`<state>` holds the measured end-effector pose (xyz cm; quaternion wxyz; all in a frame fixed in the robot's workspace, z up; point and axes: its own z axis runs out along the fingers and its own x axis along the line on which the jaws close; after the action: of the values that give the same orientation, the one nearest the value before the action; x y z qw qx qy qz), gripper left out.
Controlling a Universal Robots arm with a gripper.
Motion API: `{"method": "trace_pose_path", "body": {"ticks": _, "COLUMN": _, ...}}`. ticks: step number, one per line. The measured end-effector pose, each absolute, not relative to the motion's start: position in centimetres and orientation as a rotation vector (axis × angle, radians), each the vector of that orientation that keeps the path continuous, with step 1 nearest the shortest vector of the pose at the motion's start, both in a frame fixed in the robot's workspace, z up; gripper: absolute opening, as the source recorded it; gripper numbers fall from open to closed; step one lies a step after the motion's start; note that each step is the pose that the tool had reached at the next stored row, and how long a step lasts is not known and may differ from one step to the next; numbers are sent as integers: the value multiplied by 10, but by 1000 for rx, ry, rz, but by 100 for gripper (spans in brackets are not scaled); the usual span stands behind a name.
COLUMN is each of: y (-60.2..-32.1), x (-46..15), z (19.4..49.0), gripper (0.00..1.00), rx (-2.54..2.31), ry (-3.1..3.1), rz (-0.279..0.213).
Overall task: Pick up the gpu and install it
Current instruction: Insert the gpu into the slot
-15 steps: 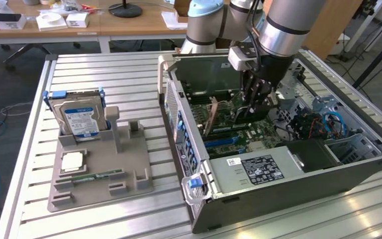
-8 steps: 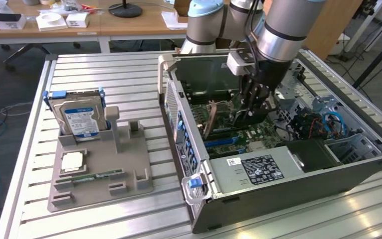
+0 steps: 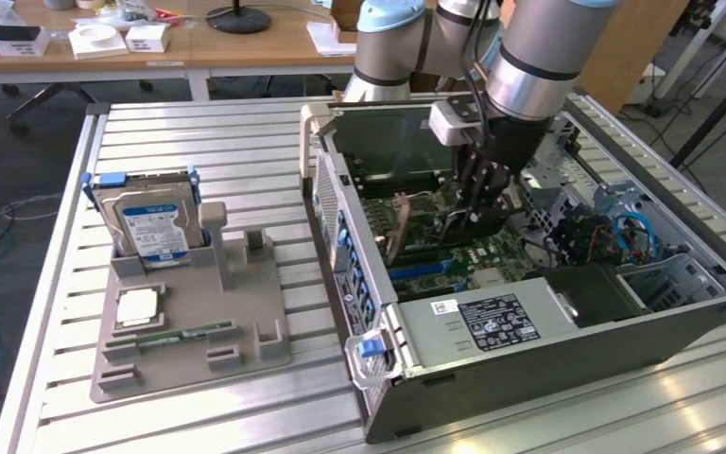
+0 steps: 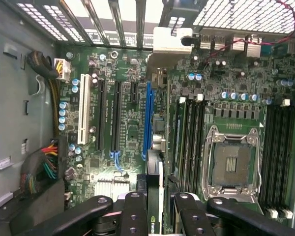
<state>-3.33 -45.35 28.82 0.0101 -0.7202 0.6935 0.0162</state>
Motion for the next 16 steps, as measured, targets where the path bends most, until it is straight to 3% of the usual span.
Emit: {"method": "trace_pose_path", "body": {"ticks": 16, "y": -459, "x": -36, "z": 287, "gripper": 26, "rx": -2213, "ry": 2200, "rz": 50}}
